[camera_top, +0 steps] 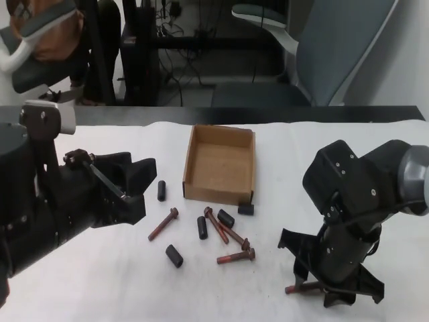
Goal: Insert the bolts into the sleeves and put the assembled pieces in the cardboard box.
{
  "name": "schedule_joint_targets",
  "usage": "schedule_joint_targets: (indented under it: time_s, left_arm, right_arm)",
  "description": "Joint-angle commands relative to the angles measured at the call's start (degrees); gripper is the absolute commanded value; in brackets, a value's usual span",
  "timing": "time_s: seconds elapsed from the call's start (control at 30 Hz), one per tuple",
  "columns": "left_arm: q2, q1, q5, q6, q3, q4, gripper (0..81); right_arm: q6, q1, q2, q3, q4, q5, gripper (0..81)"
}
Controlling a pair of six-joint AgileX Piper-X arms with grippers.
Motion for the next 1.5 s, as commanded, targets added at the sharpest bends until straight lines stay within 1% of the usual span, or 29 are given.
schedule_joint_targets:
  time_s: [0.0,0.13,0.27,0.4,0.6,0.63,0.67,0.7,0.73,0.77,0.8,0.9,1.0,1.1,1.23,1.4,1.47]
  left_arm:
    - [-0.6,-0.3,0.5,0.3,-0.6,-0.7,49.7]
    - [-0.6,-0.3,0.5,0.3,-0.6,-0.7,49.7]
    - [-0.6,-0.3,0.5,0.3,-0.6,-0.7,49.7]
    - [-0.6,-0.3,0.5,0.3,-0.6,-0.7,49.7]
    - [-0.6,-0.3,1.8,0.3,-0.6,-0.7,49.7]
    - [-0.6,-0.3,1.8,0.3,-0.6,-0.7,49.7]
    - [-0.6,-0.3,1.8,0.3,-0.6,-0.7,49.7]
    - [-0.6,-0.3,1.8,0.3,-0.6,-0.7,49.7]
    - [-0.6,-0.3,1.8,0.3,-0.6,-0.7,49.7]
    - [-0.6,-0.3,1.8,0.3,-0.6,-0.7,49.7]
    - [-0.6,-0.3,1.8,0.3,-0.6,-0.7,49.7]
    - [-0.6,-0.3,1.8,0.3,-0.6,-0.7,49.7]
    - [-0.6,-0.3,1.8,0.3,-0.6,-0.7,49.7]
    - [-0.6,-0.3,1.8,0.3,-0.6,-0.7,49.7]
    - [-0.6,-0.3,1.8,0.3,-0.6,-0.7,49.7]
    - [-0.6,-0.3,1.7,0.3,-0.6,0.0,49.7]
    - [-0.6,-0.3,0.8,0.5,-0.6,1.0,49.4]
  right_arm:
    - [-0.3,-0.4,0.6,-0.1,-0.1,1.2,53.5]
    - [-0.3,-1.1,0.6,-0.1,-0.2,1.2,53.5]
    - [-0.3,-2.9,0.6,-0.1,-2.7,0.9,53.5]
    - [-0.2,-4.4,2.0,-0.1,-0.2,0.4,53.5]
    - [0.0,-3.7,4.8,-0.1,1.0,-0.7,53.2]
    - [-0.2,-3.6,4.8,-0.1,1.0,0.0,49.4]
    - [-0.3,-3.6,4.8,-0.3,1.0,0.0,43.1]
    - [-0.5,-3.6,4.8,-0.5,1.0,0.4,29.1]
    - [-0.7,-3.6,4.8,-0.8,1.0,0.7,18.2]
    - [-1.0,-3.6,4.8,-1.0,1.0,0.8,3.6]
    - [-1.0,-3.6,4.8,-1.4,0.9,0.8,0.0]
    - [-2.1,-3.6,4.8,-2.8,0.6,0.8,0.0]
    - [-8.5,-3.3,4.7,-5.0,-0.3,1.0,0.0]
    - [-20.6,-2.4,4.7,-8.1,-0.3,1.4,0.0]
    - [-32.3,-0.7,3.9,-11.5,-0.4,1.4,0.0]
    - [-43.5,1.0,2.3,-14.4,-0.3,0.8,0.0]
    - [-45.1,1.3,1.5,-14.7,0.7,0.7,0.0]
